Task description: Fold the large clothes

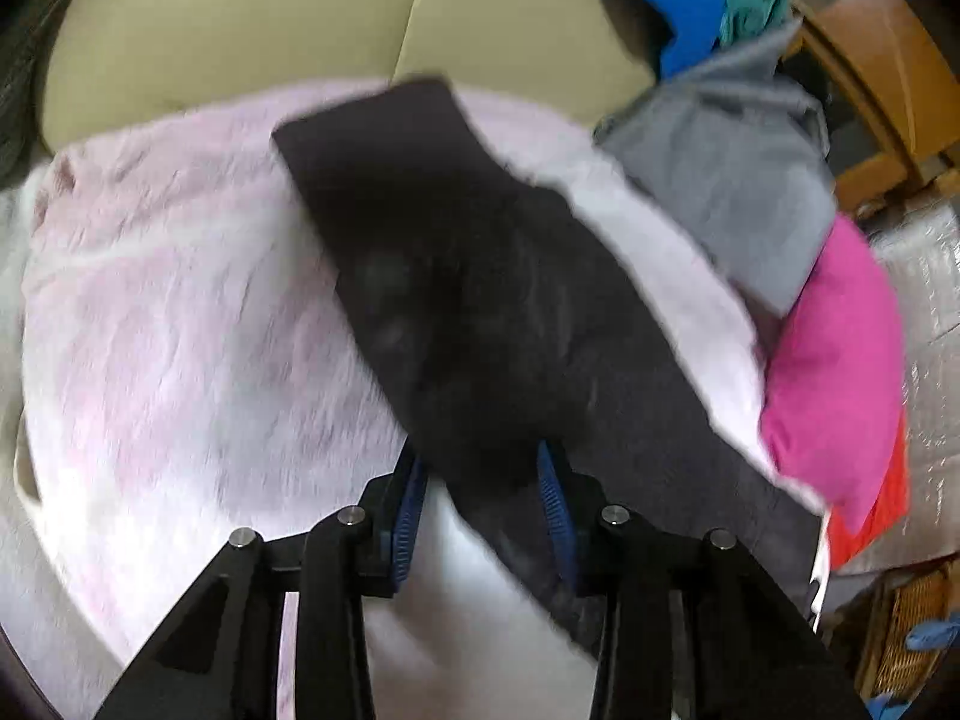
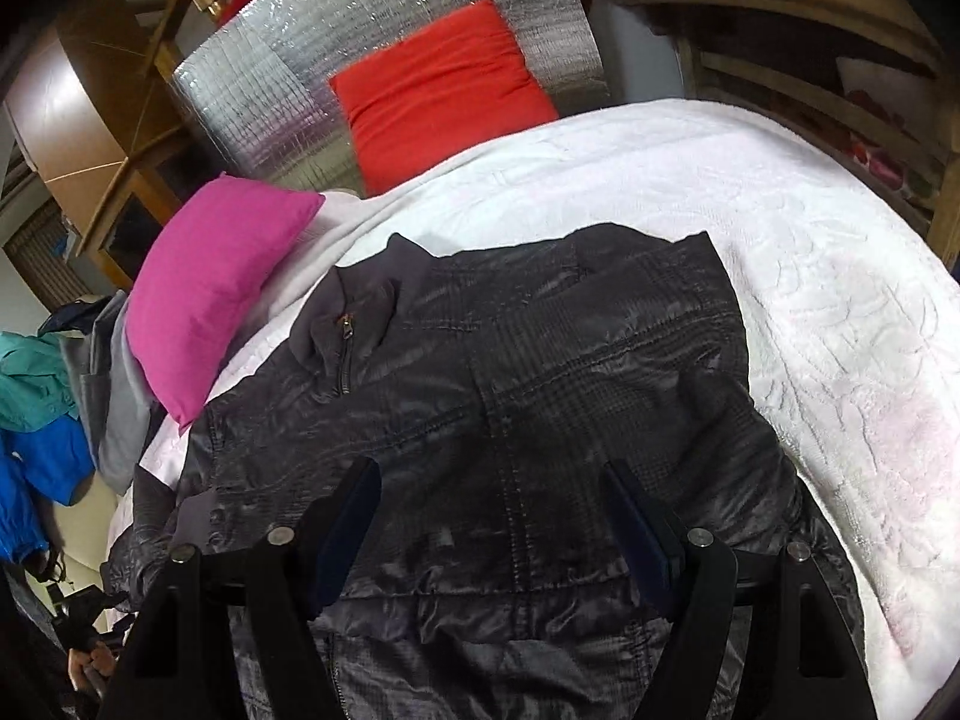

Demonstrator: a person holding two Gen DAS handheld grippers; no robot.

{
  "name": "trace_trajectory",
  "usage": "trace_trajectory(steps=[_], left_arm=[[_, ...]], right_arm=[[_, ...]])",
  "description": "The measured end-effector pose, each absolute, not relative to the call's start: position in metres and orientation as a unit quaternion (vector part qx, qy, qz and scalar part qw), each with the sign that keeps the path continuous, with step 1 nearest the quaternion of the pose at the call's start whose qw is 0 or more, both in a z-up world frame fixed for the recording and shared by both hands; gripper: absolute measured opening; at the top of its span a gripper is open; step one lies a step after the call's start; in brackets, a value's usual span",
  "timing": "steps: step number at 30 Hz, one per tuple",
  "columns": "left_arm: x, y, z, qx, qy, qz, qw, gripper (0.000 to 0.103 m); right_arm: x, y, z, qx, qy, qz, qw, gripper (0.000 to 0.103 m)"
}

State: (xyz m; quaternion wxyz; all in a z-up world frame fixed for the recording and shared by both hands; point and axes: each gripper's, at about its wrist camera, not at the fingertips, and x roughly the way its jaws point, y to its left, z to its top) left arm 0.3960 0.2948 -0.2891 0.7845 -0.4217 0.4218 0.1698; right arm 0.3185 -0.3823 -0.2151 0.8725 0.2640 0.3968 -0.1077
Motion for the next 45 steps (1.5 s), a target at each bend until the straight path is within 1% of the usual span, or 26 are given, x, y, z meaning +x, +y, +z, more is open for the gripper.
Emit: trace_trajectory(steps=[2,3,4,5,6,7,8,10,13,16,19,22,24,28,30,31,33,34,35,37,39,40,41,43,45], left_arm=[[0.406,0.294,-0.292,-0.412,0.422,0.161,0.791,0.037],[0.41,0.293,-0.292,-0.406,0.419,0.166,0.795,0.035],[0.413,0.292,-0.292,-0.399,0.414,0.171,0.8,0.025],[0.416,0.291,-0.293,-0.397,0.414,0.17,0.801,0.017],[0.42,0.29,-0.293,-0.395,0.415,0.169,0.802,0.015],[0.423,0.288,-0.292,-0.392,0.414,0.17,0.804,0.01],[0.425,0.287,-0.288,-0.384,0.413,0.172,0.808,0.008],[0.428,0.28,-0.27,-0.35,0.405,0.177,0.826,0.007],[0.424,0.243,-0.222,-0.287,0.372,0.154,0.869,0.007],[0.416,0.178,-0.17,-0.237,0.325,0.077,0.912,0.006],[0.41,0.104,-0.139,-0.19,0.306,-0.005,0.933,0.006],[0.394,0.027,-0.125,-0.141,0.301,-0.091,0.939,0.006],[0.388,-0.014,-0.125,-0.12,0.304,-0.145,0.934,0.006],[0.368,-0.113,-0.144,-0.074,0.349,-0.267,0.895,0.006],[0.37,-0.144,-0.163,-0.047,0.383,-0.302,0.872,0.01],[0.373,-0.159,-0.175,-0.033,0.412,-0.306,0.858,0.01],[0.382,-0.167,-0.191,-0.022,0.458,-0.303,0.835,0.021],[0.384,-0.167,-0.196,-0.022,0.479,-0.312,0.82,0.038],[0.384,-0.164,-0.197,-0.025,0.488,-0.326,0.809,0.052],[0.373,-0.148,-0.185,-0.032,0.468,-0.337,0.816,0.054],[0.372,-0.128,-0.17,-0.031,0.442,-0.335,0.831,0.059],[0.366,-0.116,-0.16,-0.037,0.426,-0.333,0.84,0.064],[0.366,-0.097,-0.151,-0.049,0.41,-0.324,0.852,0.066],[0.375,-0.068,-0.142,-0.077,0.394,-0.294,0.868,0.068],[0.392,-0.033,-0.146,-0.103,0.4,-0.229,0.881,0.069]], right_arm=[[0.317,-0.382,-0.214,0.256,0.396,-0.111,0.875,0.078],[0.317,-0.382,-0.213,0.252,0.394,-0.114,0.876,0.078],[0.317,-0.382,-0.213,0.249,0.394,-0.115,0.877,0.078],[0.317,-0.383,-0.212,0.247,0.392,-0.115,0.879,0.078],[0.317,-0.383,-0.212,0.247,0.39,-0.114,0.88,0.078],[0.316,-0.384,-0.211,0.248,0.386,-0.115,0.881,0.078],[0.315,-0.385,-0.209,0.248,0.383,-0.116,0.882,0.078],[0.313,-0.388,-0.206,0.246,0.376,-0.12,0.885,0.078],[0.308,-0.394,-0.202,0.252,0.364,-0.129,0.887,0.078],[0.301,-0.407,-0.2,0.276,0.353,-0.14,0.883,0.078],[0.294,-0.422,-0.202,0.303,0.348,-0.146,0.875,0.078],[0.286,-0.435,-0.203,0.322,0.344,-0.152,0.869,0.078],[0.282,-0.443,-0.203,0.329,0.342,-0.157,0.866,0.078],[0.276,-0.458,-0.206,0.341,0.338,-0.168,0.861,0.078],[0.275,-0.467,-0.21,0.353,0.338,-0.168,0.856,0.078],[0.274,-0.469,-0.211,0.357,0.338,-0.166,0.855,0.078],[0.274,-0.473,-0.213,0.365,0.342,-0.155,0.852,0.078],[0.274,-0.474,-0.213,0.366,0.343,-0.152,0.851,0.078],[0.273,-0.475,-0.213,0.366,0.343,-0.151,0.852,0.078],[0.273,-0.474,-0.213,0.364,0.345,-0.144,0.853,0.078],[0.275,-0.47,-0.212,0.362,0.346,-0.132,0.855,0.078],[0.276,-0.465,-0.21,0.358,0.347,-0.121,0.858,0.078],[0.279,-0.458,-0.208,0.35,0.348,-0.106,0.863,0.078],[0.286,-0.437,-0.202,0.324,0.352,-0.072,0.875,0.078],[0.294,-0.417,-0.195,0.296,0.355,-0.037,0.886,0.078]])
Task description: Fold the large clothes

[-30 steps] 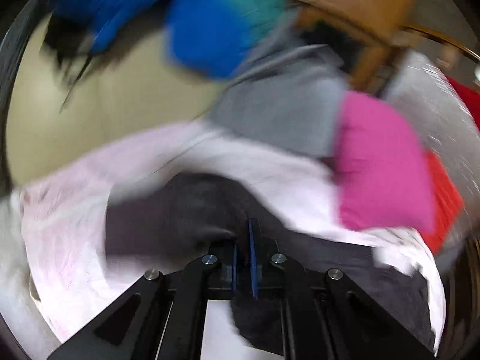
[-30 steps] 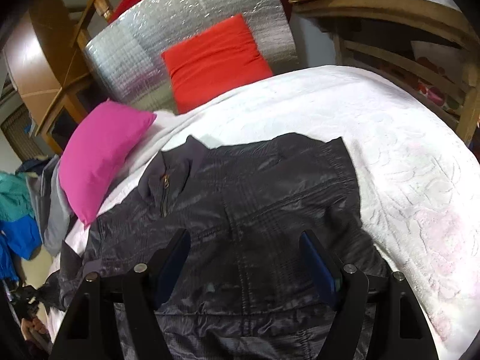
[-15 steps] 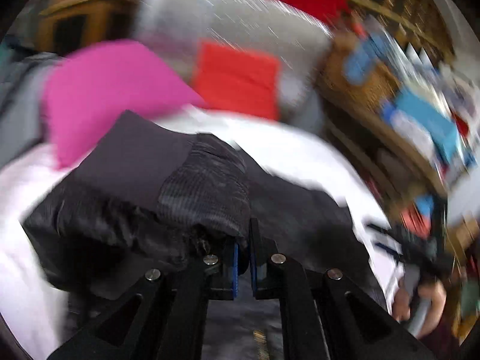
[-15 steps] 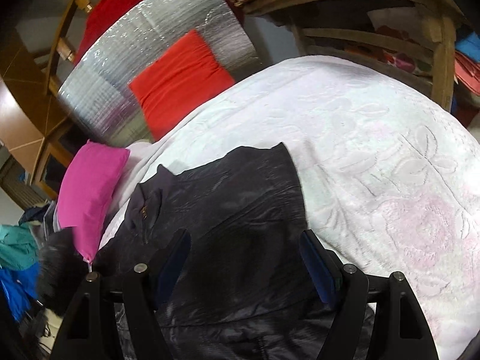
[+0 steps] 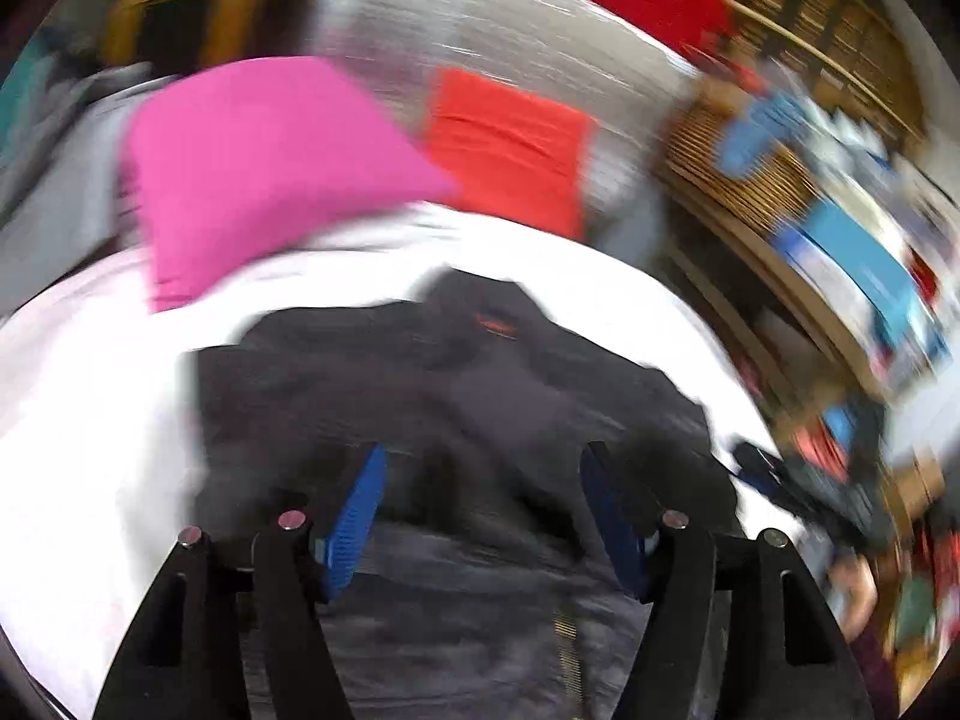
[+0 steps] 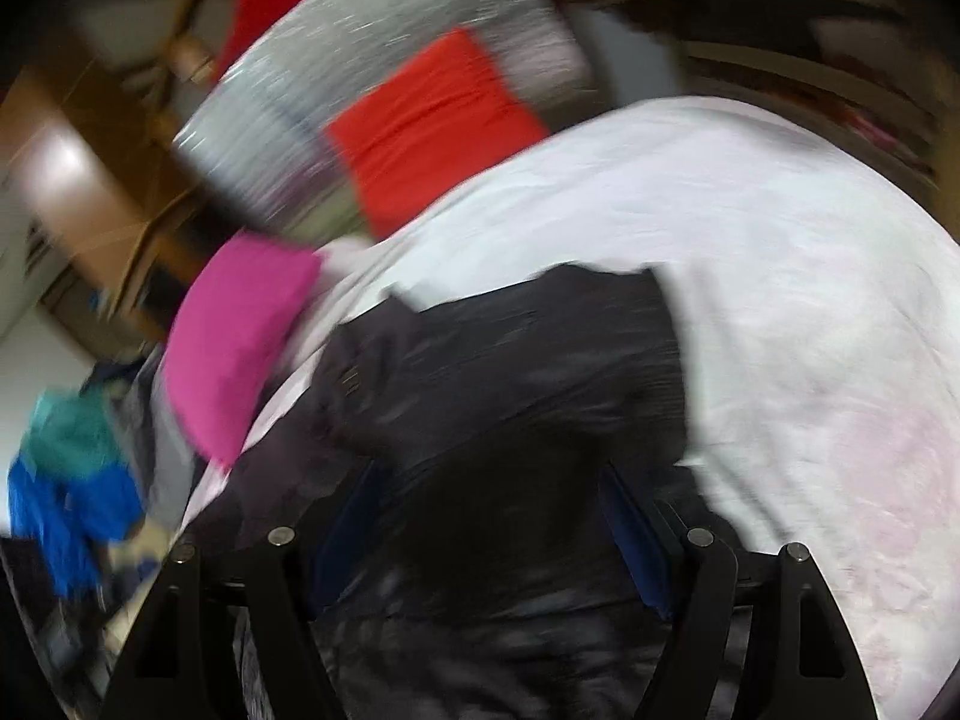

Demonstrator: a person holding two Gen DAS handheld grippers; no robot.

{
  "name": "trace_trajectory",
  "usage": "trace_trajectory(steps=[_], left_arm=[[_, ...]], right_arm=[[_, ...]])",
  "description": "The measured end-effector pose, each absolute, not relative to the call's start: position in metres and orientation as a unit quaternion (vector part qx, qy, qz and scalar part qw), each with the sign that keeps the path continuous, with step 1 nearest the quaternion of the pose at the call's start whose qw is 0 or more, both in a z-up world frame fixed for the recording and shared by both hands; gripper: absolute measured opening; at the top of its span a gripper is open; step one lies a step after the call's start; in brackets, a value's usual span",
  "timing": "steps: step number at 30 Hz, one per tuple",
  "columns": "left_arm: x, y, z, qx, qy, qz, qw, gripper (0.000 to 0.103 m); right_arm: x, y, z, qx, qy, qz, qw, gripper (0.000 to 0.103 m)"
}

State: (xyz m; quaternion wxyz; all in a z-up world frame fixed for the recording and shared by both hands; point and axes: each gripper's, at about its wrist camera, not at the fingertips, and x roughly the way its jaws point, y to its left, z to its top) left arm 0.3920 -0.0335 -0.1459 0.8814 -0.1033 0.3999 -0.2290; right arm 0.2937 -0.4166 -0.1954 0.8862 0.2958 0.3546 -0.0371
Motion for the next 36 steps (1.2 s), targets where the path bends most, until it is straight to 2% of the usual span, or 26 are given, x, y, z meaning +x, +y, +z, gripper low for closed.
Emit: trace_trajectory(steps=[3,6,12,16,19,22,26,29,36], left_arm=[[0.419,0.005,-0.168,-0.105,0.429,-0.103,0.891,0.068],[0.437,0.028,-0.19,-0.118,0.461,-0.052,0.878,0.067],[0.439,0.009,-0.212,-0.05,0.489,-0.048,0.87,0.067],[0.431,-0.004,-0.224,-0.013,0.513,-0.068,0.856,0.067],[0.427,-0.017,-0.228,-0.006,0.517,-0.09,0.851,0.067],[0.42,-0.027,-0.232,0.016,0.522,-0.108,0.846,0.067],[0.411,-0.032,-0.235,0.039,0.524,-0.123,0.842,0.067],[0.408,-0.031,-0.237,0.05,0.524,-0.119,0.842,0.067],[0.412,-0.015,-0.221,0.019,0.499,-0.123,0.857,0.067]], right_arm=[[0.307,-0.373,-0.185,0.242,0.353,0.007,0.904,0.082],[0.324,-0.329,-0.182,0.205,0.358,0.044,0.91,0.083],[0.35,-0.254,-0.192,0.102,0.39,0.068,0.912,0.084],[0.351,-0.257,-0.211,0.03,0.427,-0.013,0.904,0.082],[0.339,-0.309,-0.206,0.105,0.425,-0.069,0.896,0.082],[0.312,-0.394,-0.204,0.263,0.405,-0.116,0.868,0.082],[0.292,-0.456,-0.224,0.415,0.402,-0.096,0.811,0.083],[0.278,-0.486,-0.231,0.505,0.361,-0.072,0.781,0.083],[0.278,-0.509,-0.226,0.486,0.349,-0.11,0.794,0.083]])
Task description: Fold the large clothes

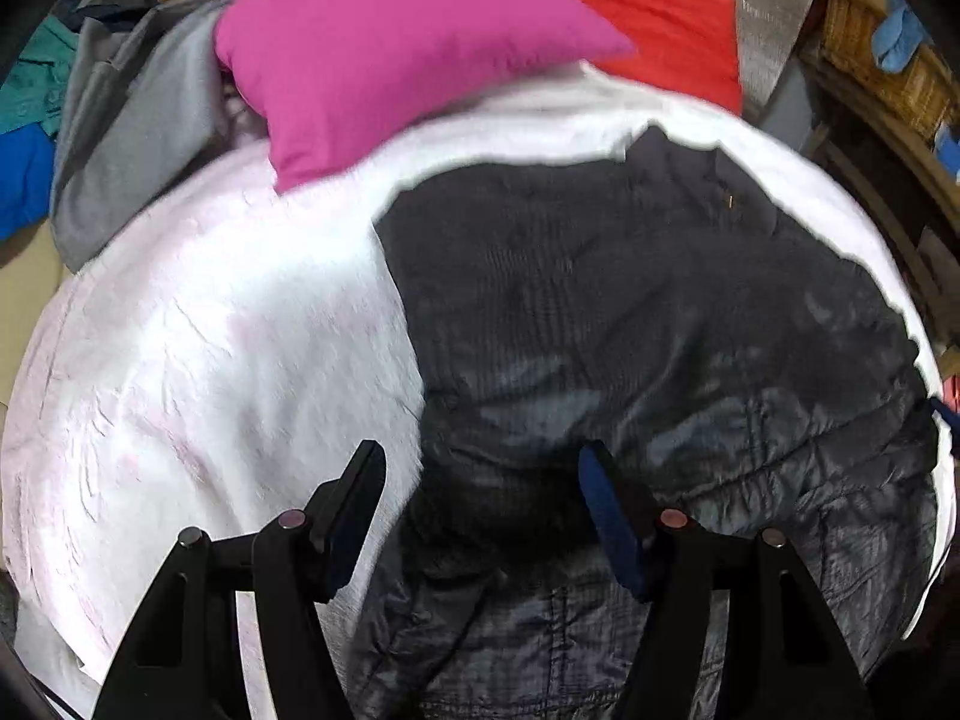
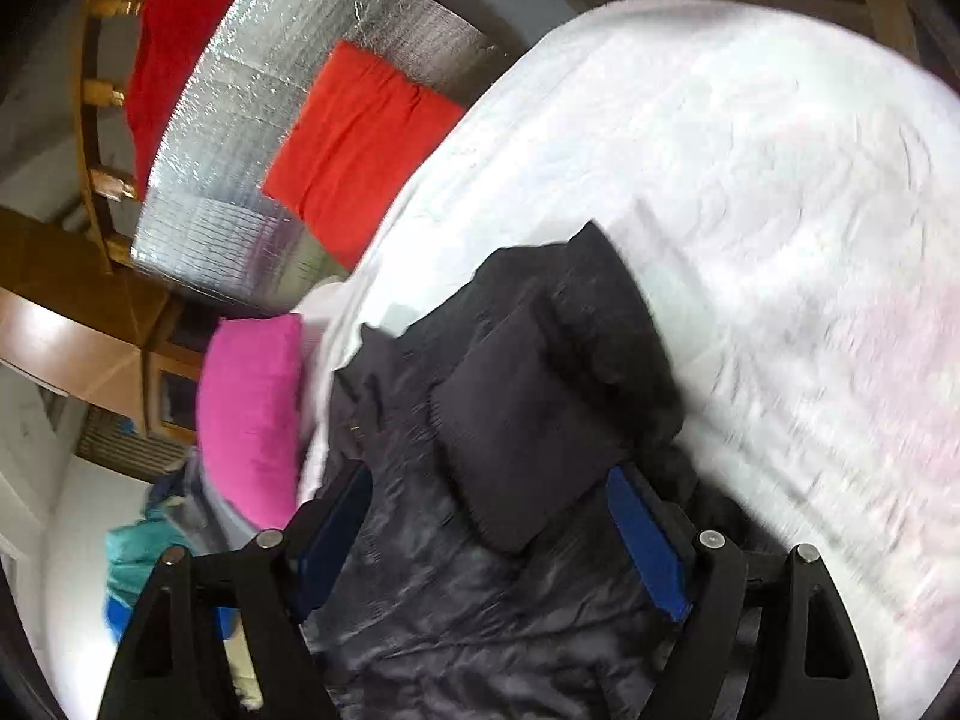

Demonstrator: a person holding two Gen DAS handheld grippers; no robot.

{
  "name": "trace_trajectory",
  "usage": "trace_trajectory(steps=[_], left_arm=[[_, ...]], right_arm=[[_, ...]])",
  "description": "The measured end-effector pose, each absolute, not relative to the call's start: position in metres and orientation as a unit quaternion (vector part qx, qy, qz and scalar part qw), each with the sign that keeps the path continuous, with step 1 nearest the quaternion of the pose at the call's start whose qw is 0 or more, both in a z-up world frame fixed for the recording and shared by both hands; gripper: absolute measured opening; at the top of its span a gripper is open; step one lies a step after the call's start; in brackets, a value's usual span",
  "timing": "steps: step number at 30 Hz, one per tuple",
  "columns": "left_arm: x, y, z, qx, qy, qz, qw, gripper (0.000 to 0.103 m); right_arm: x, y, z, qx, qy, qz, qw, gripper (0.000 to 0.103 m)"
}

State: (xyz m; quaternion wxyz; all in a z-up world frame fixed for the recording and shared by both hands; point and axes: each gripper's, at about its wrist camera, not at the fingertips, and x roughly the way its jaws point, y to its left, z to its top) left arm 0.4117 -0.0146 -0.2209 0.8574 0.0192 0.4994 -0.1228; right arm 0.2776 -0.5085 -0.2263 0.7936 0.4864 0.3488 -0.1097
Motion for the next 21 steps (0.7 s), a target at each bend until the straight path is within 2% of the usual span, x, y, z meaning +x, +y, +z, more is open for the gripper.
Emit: trace_trajectory(steps=[5,7,13,14,15,16,17,18,19,21], left_arm=[[0.42,0.008,-0.212,-0.044,0.484,-0.122,0.865,0.071],[0.43,0.009,-0.221,-0.063,0.499,-0.121,0.856,0.075],[0.452,0.008,-0.256,-0.141,0.552,-0.149,0.808,0.075],[0.454,0.008,-0.26,-0.152,0.556,-0.153,0.803,0.075],[0.456,0.008,-0.265,-0.166,0.561,-0.157,0.795,0.075],[0.456,0.007,-0.266,-0.173,0.561,-0.159,0.794,0.062],[0.455,0.005,-0.266,-0.182,0.558,-0.162,0.793,0.052],[0.454,0.004,-0.265,-0.181,0.556,-0.159,0.796,0.05],[0.453,0.002,-0.26,-0.173,0.548,-0.154,0.804,0.046],[0.452,-0.001,-0.256,-0.162,0.544,-0.153,0.809,0.045]], right_arm=[[0.283,-0.54,-0.231,0.462,0.342,-0.165,0.801,0.083],[0.295,-0.545,-0.241,0.449,0.366,-0.155,0.8,0.083],[0.321,-0.517,-0.269,0.414,0.443,-0.108,0.788,0.083],[0.324,-0.508,-0.265,0.379,0.445,-0.117,0.803,0.074],[0.329,-0.504,-0.264,0.356,0.447,-0.116,0.812,0.058],[0.329,-0.499,-0.259,0.34,0.444,-0.116,0.821,0.052],[0.329,-0.497,-0.255,0.33,0.44,-0.119,0.827,0.041],[0.324,-0.497,-0.249,0.321,0.431,-0.121,0.835,0.033],[0.318,-0.497,-0.238,0.319,0.411,-0.118,0.846,0.032],[0.31,-0.5,-0.229,0.334,0.389,-0.11,0.852,0.032]])
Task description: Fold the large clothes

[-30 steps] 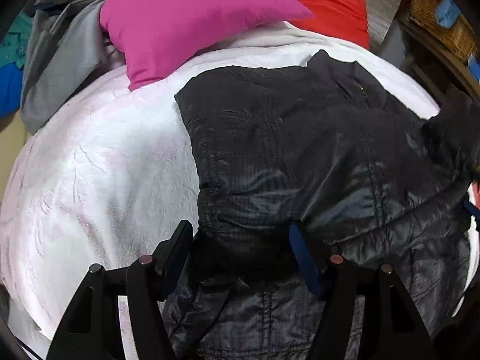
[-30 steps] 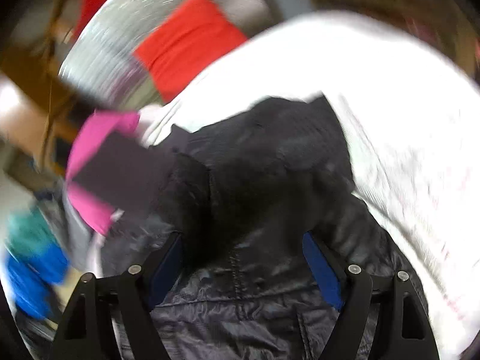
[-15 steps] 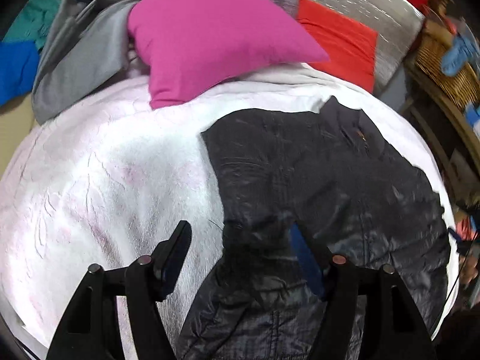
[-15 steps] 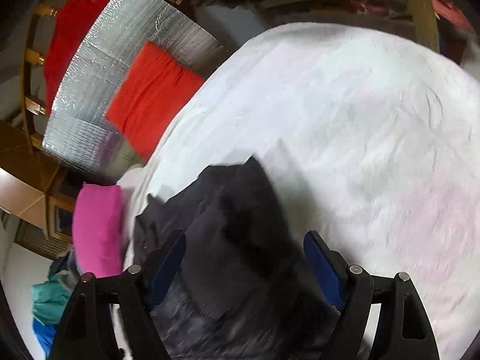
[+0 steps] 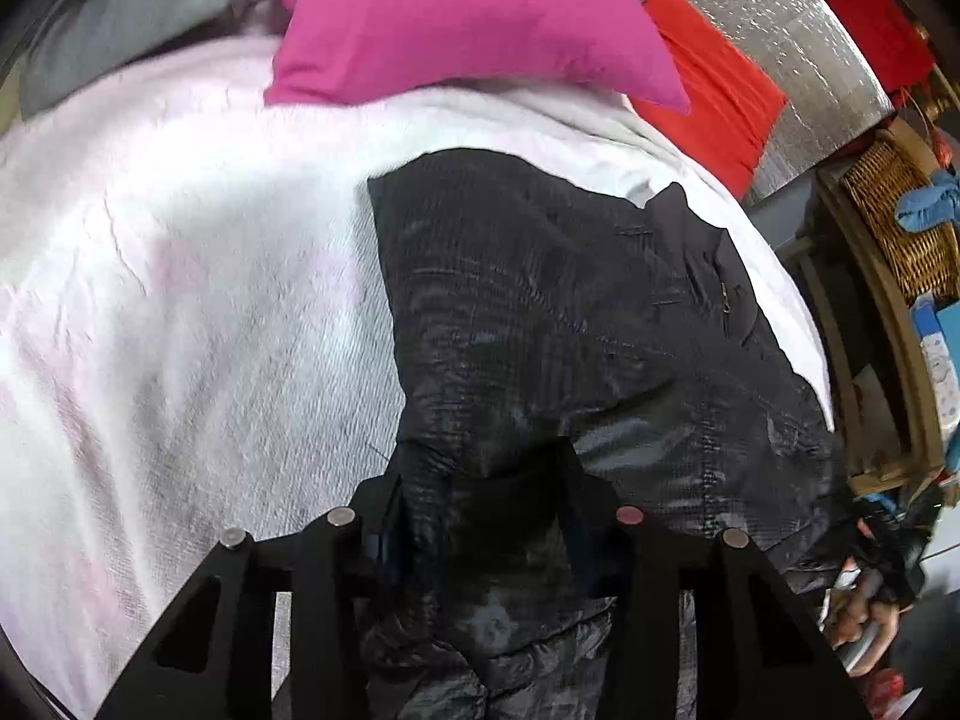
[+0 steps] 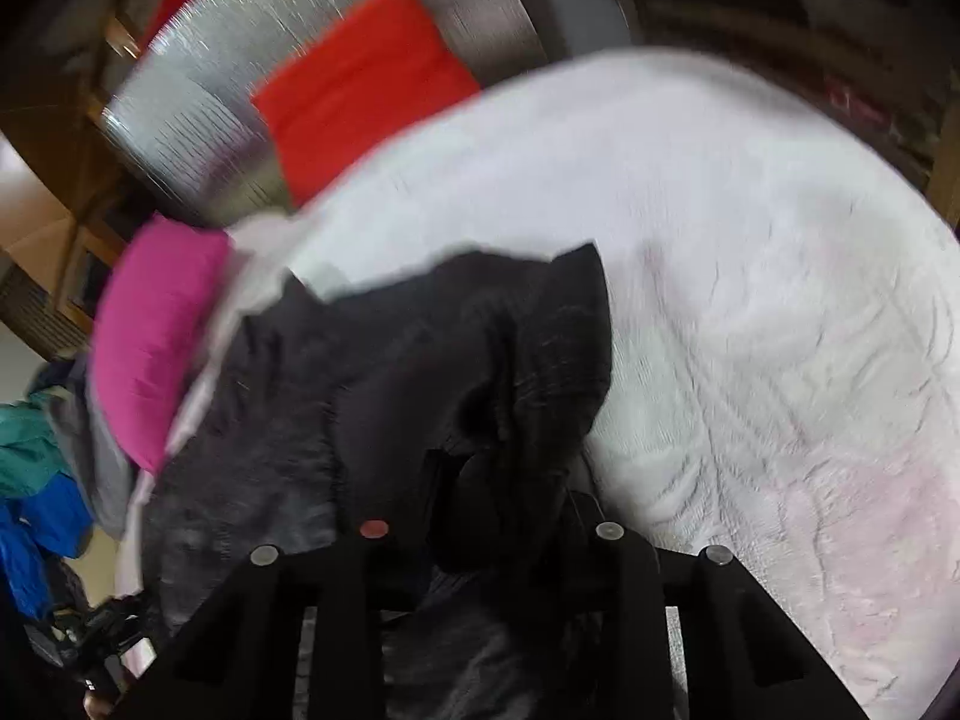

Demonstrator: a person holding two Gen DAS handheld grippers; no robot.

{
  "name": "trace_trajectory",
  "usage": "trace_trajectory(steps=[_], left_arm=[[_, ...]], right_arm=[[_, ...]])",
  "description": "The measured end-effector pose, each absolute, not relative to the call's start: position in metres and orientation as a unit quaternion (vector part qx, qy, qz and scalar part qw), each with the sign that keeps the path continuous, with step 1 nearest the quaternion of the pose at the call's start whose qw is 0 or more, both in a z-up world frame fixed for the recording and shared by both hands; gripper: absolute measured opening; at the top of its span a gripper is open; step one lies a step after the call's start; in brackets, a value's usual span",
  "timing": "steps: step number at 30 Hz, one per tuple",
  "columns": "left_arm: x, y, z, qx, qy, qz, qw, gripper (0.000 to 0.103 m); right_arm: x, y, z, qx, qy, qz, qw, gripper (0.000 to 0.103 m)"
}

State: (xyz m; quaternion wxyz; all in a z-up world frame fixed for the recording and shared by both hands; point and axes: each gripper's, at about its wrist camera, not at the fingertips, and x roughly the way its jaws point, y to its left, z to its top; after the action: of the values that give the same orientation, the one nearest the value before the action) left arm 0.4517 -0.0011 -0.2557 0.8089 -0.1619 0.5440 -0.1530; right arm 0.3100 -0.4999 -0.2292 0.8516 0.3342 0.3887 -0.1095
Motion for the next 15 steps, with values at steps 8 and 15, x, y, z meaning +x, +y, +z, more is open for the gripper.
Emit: trace_trajectory(steps=[8,15], left_arm=[[0.463,0.006,-0.265,-0.171,0.574,-0.144,0.787,0.073],[0.48,0.014,-0.268,-0.223,0.559,-0.152,0.784,0.076]], right_arm=[[0.315,-0.52,-0.248,0.388,0.422,-0.078,0.816,0.061],[0.323,-0.534,-0.257,0.403,0.402,-0.09,0.818,0.084]])
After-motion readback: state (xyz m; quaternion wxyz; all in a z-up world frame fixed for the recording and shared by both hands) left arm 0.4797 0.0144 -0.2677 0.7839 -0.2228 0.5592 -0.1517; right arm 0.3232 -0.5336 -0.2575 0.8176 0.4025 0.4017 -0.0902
